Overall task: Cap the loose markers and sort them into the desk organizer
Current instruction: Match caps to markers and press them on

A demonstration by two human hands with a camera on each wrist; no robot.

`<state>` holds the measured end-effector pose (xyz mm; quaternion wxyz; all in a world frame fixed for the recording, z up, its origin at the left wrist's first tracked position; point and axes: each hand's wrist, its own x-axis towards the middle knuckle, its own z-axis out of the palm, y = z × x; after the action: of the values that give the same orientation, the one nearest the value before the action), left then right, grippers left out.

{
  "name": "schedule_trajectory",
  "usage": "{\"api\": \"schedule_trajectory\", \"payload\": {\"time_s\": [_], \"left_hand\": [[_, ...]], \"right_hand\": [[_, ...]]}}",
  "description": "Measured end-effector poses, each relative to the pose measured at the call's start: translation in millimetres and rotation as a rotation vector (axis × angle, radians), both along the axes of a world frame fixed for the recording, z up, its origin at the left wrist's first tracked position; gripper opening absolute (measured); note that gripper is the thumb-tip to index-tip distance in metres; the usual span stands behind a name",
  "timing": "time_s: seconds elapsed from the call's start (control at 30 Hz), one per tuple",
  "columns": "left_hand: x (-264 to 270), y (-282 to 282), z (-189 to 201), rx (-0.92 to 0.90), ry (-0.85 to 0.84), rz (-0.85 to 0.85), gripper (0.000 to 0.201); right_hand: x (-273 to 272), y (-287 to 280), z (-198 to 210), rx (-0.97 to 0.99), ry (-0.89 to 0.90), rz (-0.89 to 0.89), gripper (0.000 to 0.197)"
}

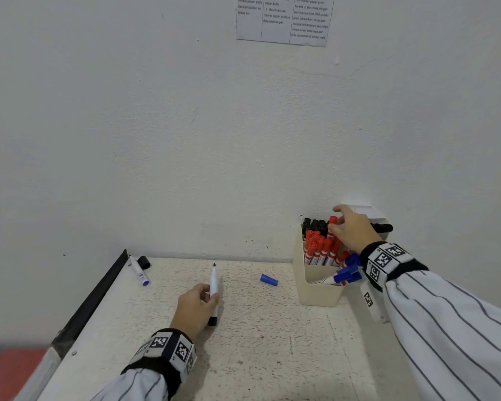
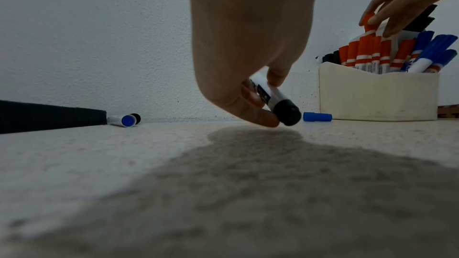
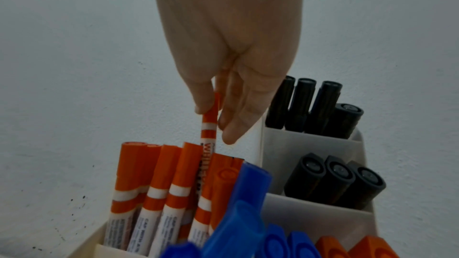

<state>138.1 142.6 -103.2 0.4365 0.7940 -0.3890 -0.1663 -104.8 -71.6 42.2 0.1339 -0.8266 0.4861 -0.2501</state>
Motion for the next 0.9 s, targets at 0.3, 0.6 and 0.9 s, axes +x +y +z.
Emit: {"api": "schedule_trajectory", "payload": {"time_s": [0.3, 0.6, 0.9], "left_hand": [[-0.4, 0.7, 0.2, 0.001, -0.023, -0.005, 0.016], [-0.6, 0.9, 1.8, 0.01, -0.012, -0.004, 0.015], [-0.2, 1.5, 1.4, 0.013, -0.009, -0.007, 0.018]], "right_hand": [[2.7, 6.3, 22.8, -0.233, -0.262, -0.046, 0.023], [-10.0, 15.4, 19.7, -0.182, -0.214, -0.059, 0.019], [-9.4, 13.7, 11.5, -0.075, -0.186, -0.027, 0.027]]}}
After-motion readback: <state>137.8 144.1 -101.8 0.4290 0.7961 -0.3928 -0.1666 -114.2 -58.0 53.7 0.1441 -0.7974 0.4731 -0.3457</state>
